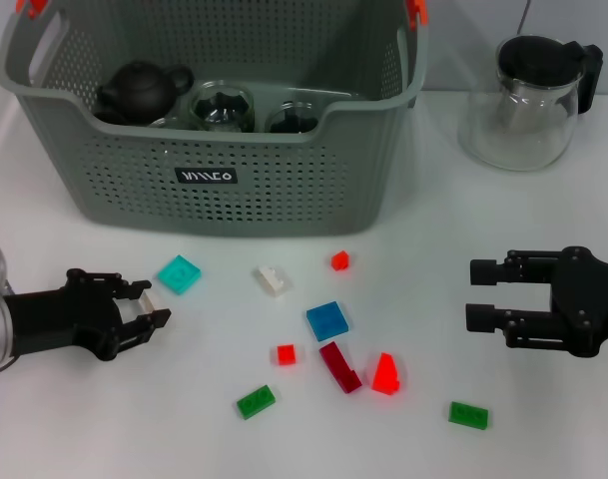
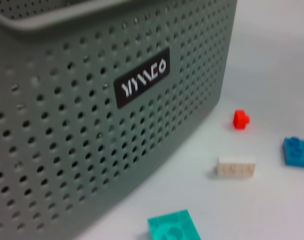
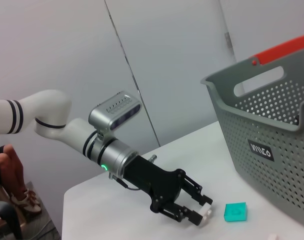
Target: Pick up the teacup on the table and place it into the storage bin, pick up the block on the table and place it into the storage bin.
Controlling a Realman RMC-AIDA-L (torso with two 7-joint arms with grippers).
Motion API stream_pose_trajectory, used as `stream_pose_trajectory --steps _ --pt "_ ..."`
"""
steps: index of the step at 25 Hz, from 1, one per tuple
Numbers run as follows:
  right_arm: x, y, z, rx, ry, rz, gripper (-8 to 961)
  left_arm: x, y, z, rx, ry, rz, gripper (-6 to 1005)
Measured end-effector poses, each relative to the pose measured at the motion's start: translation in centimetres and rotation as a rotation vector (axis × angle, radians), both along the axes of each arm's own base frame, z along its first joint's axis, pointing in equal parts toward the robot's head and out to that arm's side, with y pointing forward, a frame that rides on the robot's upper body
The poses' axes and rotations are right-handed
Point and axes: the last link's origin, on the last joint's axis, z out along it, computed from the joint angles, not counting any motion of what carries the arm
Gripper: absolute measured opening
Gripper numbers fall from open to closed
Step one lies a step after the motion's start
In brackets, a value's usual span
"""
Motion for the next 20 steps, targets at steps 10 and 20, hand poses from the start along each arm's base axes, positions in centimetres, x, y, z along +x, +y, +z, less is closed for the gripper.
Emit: stream_pose_trajectory --steps 10,20 --pt "0.0 0.0 0.1 0.001 0.000 0.000 655 5.9 -0.4 8.8 -0.004 -0.568 -0.075 412" --pt "-0.3 0.2 -0.1 0.003 0.001 0.013 655 13.3 9.7 12.6 0.030 -0.615 0.186 414"
